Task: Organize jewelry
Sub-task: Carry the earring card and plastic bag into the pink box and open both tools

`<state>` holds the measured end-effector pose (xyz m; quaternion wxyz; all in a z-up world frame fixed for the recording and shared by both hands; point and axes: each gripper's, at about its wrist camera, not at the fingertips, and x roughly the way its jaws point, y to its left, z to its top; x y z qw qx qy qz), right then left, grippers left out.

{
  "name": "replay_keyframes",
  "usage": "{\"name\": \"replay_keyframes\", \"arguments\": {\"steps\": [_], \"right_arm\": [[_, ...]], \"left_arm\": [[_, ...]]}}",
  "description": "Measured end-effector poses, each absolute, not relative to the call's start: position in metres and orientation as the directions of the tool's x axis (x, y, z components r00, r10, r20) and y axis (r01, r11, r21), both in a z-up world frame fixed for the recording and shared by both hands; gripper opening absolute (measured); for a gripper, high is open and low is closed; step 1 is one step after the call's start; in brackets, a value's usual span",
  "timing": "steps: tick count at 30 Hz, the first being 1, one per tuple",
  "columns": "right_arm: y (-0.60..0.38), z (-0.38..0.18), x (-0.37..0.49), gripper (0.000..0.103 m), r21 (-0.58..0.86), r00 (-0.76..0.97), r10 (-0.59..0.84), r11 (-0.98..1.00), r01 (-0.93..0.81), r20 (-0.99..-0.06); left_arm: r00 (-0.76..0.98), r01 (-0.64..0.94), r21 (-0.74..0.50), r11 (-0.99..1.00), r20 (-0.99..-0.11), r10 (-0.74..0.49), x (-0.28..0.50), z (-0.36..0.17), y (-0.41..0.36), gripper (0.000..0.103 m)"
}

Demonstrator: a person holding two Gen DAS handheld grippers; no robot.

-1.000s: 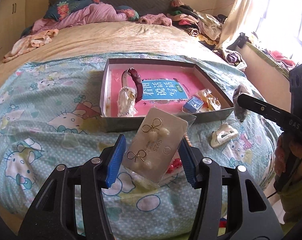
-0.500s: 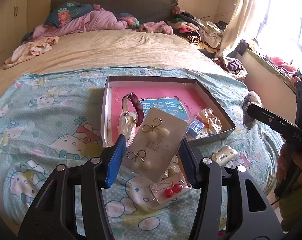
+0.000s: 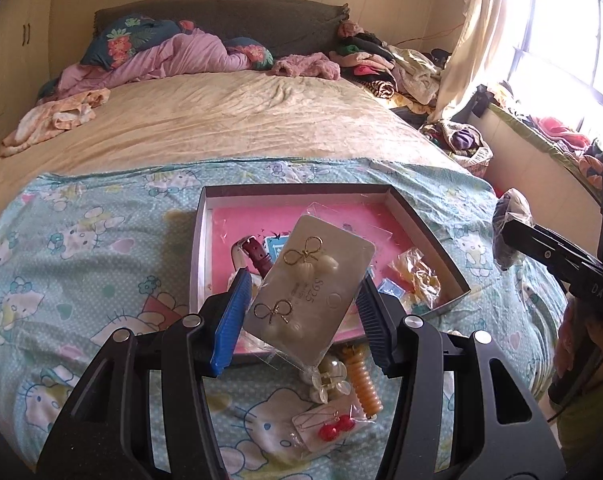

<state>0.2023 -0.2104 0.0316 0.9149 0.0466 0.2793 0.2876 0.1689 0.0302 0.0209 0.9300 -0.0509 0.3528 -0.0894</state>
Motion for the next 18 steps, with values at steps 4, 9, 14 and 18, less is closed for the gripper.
{"name": "replay_keyframes", "arguments": {"steps": [4,9,14,18], "right_arm": [[-0.212,0.032,0.209,0.061,0.238,0.689,0.539,0.839,-0.49,-0.485],[-0.215,0.028,0.219,0.061,0.241,0.693,0.528,0.847,-0.474,-0.491],[-0.214,0.024,0.227,0.061,0.228,0.699,0.512,0.856,-0.464,-0.499],[-0.214,0.018,0.233,0.061,0.226,0.697,0.504,0.861,-0.457,-0.51]], "left_arm": [[0.732,0.13,-0.162,0.978,-0.65,-0.205,0.18,0.019,0.026,0.044],[0.716,0.133,-0.157,0.979,-0.668,-0.205,0.196,0.01,0.019,0.045],[0.698,0.138,-0.154,0.978,-0.686,-0.206,0.205,-0.001,0.011,0.045],[0.681,0.15,-0.146,0.978,-0.702,-0.209,0.21,-0.011,0.003,0.045]]}}
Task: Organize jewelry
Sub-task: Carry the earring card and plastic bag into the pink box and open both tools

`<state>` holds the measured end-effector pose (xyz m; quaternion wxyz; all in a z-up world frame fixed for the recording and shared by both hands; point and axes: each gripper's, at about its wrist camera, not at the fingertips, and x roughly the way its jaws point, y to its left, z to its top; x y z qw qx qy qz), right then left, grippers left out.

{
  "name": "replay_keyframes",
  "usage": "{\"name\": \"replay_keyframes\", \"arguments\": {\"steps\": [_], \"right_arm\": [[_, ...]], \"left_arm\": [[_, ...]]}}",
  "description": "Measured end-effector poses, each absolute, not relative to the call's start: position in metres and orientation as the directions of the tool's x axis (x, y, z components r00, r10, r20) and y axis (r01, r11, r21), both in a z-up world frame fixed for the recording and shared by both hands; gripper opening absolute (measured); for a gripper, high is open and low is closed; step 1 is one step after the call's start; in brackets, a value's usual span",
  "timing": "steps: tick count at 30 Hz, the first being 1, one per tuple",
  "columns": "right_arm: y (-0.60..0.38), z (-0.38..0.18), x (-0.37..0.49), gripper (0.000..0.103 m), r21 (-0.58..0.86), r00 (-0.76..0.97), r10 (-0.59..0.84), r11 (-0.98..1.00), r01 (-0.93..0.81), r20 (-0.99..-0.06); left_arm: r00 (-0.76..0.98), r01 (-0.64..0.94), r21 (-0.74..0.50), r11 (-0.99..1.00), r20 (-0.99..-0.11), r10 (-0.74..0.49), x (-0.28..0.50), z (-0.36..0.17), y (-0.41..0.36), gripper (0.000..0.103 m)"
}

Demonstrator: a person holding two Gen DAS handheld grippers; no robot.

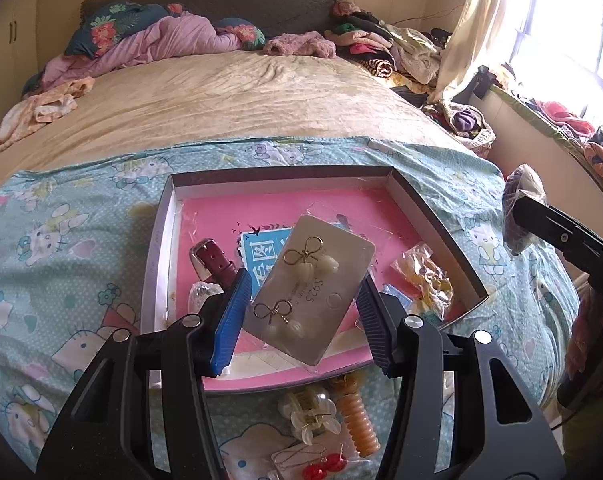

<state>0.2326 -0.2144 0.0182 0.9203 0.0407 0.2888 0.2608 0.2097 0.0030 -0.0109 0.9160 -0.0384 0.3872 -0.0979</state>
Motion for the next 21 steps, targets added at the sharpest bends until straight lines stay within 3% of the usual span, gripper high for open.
{"name": "replay_keyframes", "arguments": {"steps": [21], "right_arm": [[-0.206,-0.018,0.262,0.061,0.203,0.656,0.469,0.874,-0.442,-0.592]], "left_arm": [[0.598,0.18,-0.133,0.975,-0.772,-0.216,0.228,-0.052,-0.014,0.045]]}}
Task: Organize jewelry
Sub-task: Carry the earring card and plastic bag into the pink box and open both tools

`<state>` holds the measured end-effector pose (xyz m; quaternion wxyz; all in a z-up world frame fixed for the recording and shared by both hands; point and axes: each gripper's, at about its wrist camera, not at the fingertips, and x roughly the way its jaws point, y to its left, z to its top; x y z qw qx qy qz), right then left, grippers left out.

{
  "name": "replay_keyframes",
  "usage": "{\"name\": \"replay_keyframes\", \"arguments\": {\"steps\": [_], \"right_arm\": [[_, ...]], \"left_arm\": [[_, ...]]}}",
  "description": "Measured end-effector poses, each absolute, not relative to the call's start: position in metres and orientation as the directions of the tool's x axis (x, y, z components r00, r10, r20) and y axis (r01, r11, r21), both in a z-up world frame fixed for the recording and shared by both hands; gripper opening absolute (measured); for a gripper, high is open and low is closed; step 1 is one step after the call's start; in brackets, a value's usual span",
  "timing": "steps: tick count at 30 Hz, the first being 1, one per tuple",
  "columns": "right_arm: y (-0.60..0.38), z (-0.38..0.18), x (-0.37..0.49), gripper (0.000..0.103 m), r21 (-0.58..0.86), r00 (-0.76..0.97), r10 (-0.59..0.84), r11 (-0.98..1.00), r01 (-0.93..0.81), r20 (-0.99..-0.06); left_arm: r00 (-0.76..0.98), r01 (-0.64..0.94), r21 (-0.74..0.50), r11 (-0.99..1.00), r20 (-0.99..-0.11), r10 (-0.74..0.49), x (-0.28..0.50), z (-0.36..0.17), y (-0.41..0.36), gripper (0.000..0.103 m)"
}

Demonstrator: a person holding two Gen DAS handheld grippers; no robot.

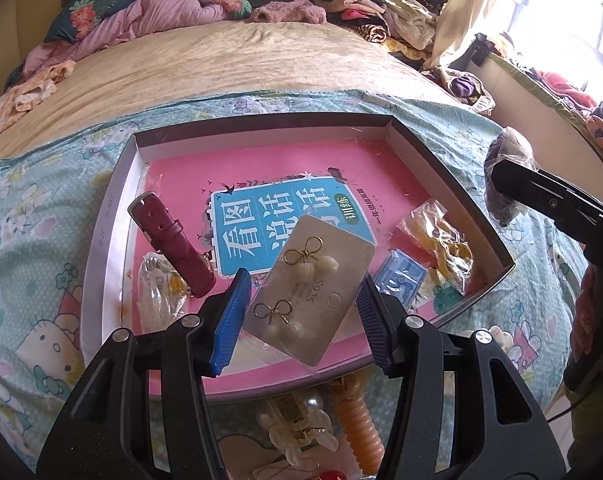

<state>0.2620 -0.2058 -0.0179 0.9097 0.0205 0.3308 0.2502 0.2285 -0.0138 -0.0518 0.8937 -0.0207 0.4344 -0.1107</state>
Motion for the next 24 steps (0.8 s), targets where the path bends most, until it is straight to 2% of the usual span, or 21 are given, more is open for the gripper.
{"name": "replay_keyframes", "arguments": {"steps": [8,12,18,21,24], "right_arm": [[-0.196,-0.032,0.272,0.062,0.189,0.627,0.464,0.87,-0.455,-0.626],[-0.191,-0.039,0.276,0.062,0.184,0.613,0.462,0.868,-0.461,-0.641],[-0.183,-0.049,0.283,0.062,0.181,0.586,0.455,0.866,-0.466,-0.67],[-0.181,-0.055,0.285,0.062,0.182,0.572,0.451,0.866,-0.465,-0.685],[-0.178,-0.061,0.285,0.062,0.185,0.559,0.45,0.865,-0.466,-0.696]], "left_arm": [[0.588,0.164,-0.127,0.978,-0.784,-0.201,0.235,-0.059,-0.012,0.046],[0.589,0.162,-0.123,0.979,-0.784,-0.196,0.235,-0.059,-0.011,0.058],[0.587,0.157,-0.131,0.979,-0.784,-0.2,0.231,-0.058,-0.007,0.058],[0.596,0.155,-0.136,0.978,-0.777,-0.202,0.227,-0.054,-0.004,0.063],[0.601,0.147,-0.145,0.978,-0.772,-0.205,0.222,-0.05,0.001,0.063]]}}
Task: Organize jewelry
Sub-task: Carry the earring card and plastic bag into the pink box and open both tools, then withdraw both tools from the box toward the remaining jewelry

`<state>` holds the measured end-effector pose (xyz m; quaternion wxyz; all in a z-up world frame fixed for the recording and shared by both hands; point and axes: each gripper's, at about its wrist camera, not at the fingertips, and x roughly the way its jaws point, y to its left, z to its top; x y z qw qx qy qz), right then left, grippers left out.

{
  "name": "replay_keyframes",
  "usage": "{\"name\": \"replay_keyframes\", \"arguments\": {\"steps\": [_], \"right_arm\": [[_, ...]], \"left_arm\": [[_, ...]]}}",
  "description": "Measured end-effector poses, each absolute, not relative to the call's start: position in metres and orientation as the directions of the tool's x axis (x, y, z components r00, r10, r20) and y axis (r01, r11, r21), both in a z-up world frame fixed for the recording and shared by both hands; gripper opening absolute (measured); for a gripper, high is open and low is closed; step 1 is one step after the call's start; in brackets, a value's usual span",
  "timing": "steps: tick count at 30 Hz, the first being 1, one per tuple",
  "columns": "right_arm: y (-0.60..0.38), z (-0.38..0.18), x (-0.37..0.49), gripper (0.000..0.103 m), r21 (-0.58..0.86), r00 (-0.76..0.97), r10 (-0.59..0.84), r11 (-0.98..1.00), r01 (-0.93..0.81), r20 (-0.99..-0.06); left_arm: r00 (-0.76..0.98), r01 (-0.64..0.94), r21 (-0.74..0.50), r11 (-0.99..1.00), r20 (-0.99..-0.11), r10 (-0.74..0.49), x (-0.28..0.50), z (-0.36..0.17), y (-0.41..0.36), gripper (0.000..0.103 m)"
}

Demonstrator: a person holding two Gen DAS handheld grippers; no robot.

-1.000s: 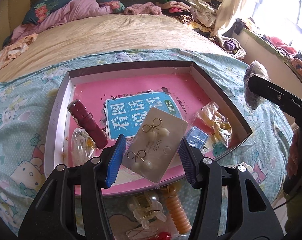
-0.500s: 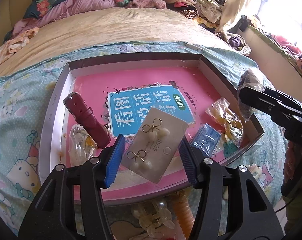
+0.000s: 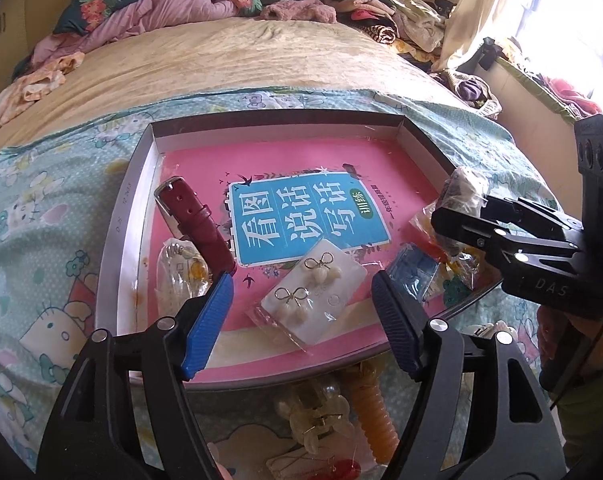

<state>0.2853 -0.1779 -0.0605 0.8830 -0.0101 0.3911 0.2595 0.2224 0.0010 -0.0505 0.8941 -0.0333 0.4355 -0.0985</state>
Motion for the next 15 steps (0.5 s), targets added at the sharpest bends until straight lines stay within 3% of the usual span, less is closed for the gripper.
{"name": "replay_keyframes", "arguments": {"steps": [9,15], "right_arm": [[-0.174,-0.069,0.281,0.064,0.205,0.53,0.457,0.861,-0.466,-0.714],[-0.18,-0.061,0.273,0.077,0.203,0.552,0.462,0.862,-0.465,-0.694]], "left_arm": [[0.61,0.131,-0.165,0.978,-0.764,-0.211,0.212,-0.043,0.006,0.067],[0.616,0.124,-0.168,0.978,-0.76,-0.208,0.209,-0.04,0.008,0.069]]}}
